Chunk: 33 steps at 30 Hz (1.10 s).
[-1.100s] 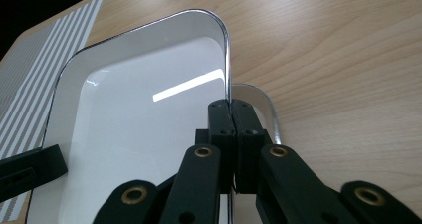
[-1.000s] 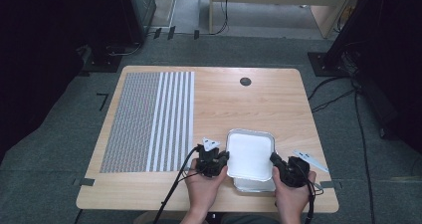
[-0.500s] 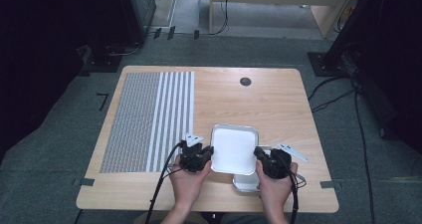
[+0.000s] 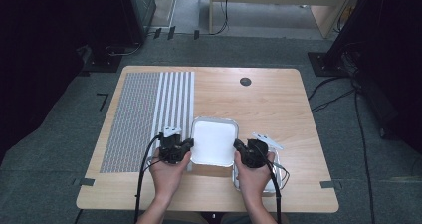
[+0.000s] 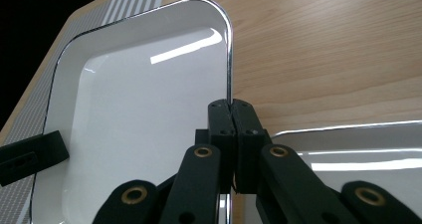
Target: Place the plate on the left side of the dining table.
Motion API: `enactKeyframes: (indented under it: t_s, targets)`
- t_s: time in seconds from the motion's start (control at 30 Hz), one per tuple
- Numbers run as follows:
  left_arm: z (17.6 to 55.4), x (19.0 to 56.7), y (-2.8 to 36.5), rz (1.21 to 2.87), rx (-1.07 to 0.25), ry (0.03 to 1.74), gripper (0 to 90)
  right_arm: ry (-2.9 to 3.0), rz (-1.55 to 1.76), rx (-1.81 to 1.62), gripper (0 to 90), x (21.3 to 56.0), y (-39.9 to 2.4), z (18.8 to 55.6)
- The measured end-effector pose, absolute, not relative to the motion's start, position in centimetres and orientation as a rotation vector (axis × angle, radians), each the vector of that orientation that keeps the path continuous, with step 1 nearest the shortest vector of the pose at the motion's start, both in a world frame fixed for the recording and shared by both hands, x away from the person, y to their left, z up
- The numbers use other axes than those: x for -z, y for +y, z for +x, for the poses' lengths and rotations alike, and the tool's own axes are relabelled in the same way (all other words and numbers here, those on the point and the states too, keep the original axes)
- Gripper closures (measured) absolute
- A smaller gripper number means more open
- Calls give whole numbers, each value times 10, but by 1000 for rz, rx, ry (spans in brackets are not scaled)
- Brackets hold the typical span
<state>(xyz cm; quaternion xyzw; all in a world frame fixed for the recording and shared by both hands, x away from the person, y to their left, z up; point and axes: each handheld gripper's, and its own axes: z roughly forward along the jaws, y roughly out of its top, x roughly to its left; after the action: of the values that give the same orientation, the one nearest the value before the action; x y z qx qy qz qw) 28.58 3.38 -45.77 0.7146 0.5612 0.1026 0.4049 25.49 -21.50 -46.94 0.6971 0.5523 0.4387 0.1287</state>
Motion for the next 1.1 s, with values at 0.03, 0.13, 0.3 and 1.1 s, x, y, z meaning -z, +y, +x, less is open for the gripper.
enactKeyframes:
  t_s: [0.03,0.13,0.3,1.1]
  targets:
    - [288,457,38,1807,-259,1419,875,1612,2023,-1278,897,470,-211,257]
    - [293,456,50,1808,-256,1425,873,1625,2030,-1285,897,470,-200,264]
    - [301,454,72,1789,-253,1446,875,1649,2026,-1299,896,468,-180,276]
    - [334,472,164,1698,-249,1573,889,1762,2041,-1298,895,485,-90,326]
